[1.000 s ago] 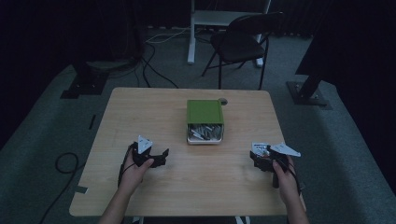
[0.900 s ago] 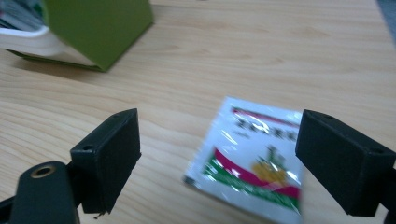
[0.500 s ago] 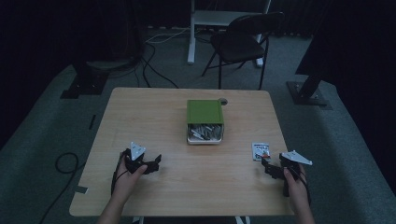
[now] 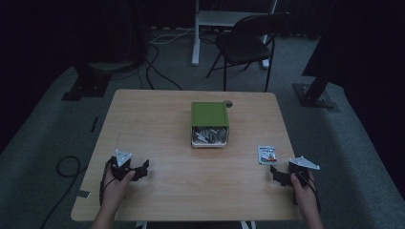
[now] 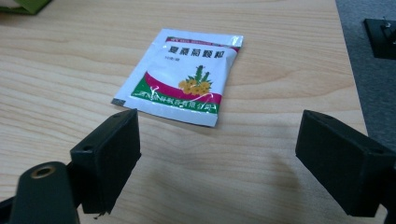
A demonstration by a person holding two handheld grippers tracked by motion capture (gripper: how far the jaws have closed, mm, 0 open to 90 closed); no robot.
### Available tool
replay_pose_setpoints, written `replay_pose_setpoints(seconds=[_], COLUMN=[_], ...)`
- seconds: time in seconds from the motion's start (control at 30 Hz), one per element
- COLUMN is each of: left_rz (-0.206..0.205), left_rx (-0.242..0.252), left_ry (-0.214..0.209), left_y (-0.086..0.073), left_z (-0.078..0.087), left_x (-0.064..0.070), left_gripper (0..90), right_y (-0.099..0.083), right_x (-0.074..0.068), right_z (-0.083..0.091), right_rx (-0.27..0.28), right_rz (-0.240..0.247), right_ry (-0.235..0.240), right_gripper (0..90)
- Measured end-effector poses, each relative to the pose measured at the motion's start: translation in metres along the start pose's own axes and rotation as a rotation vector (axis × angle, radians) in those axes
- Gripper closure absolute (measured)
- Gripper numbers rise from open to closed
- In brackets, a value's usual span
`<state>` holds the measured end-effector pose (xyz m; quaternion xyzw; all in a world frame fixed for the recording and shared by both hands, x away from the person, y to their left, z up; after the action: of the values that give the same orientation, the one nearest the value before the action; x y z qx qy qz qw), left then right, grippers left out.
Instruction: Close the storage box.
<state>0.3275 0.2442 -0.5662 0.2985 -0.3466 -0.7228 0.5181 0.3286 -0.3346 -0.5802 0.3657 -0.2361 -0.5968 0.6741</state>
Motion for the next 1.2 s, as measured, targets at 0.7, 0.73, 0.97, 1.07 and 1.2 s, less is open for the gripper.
replay_pose_setpoints(seconds=[0.7,0.73,0.97,1.07,1.2], left_rz=[0.095,0.098,0.102,0.112,0.136], left_rx=[-0.067,-0.066,-0.106,-0.124,-0.157], left_ry=[0.144,0.151,0.192,0.204,0.204], left_y=[-0.031,-0.032,-0.041,-0.043,-0.044], left_z=[0.028,0.029,0.036,0.037,0.036], left_x=[-0.048,-0.049,-0.054,-0.054,-0.054], left_gripper=[7.9,7.9,7.9,7.9,7.9], right_y=[-0.003,-0.003,-0.003,-0.003,-0.003], right_x=[-0.003,-0.003,-0.003,-0.003,-0.003], right_z=[-0.004,-0.004,-0.005,-0.005,-0.004], right_rx=[-0.086,-0.085,-0.085,-0.085,-0.085], right_rz=[0.037,0.038,0.037,0.037,0.037], right_ry=[-0.015,-0.015,-0.016,-0.016,-0.016], right_gripper=[12.8,12.8,12.8,12.8,12.8])
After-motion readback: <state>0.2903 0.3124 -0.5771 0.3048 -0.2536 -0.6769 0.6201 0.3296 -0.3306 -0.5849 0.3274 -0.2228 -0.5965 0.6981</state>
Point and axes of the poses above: each handheld gripper's, and its own axes: z roughly backward along the jaws, y roughly out of its top, x roughly to its right, the point moved 3 cm from there along -z, roughly forward along the jaws, and after that the axes turned 5 degrees about -z, right-handed, at the moved point
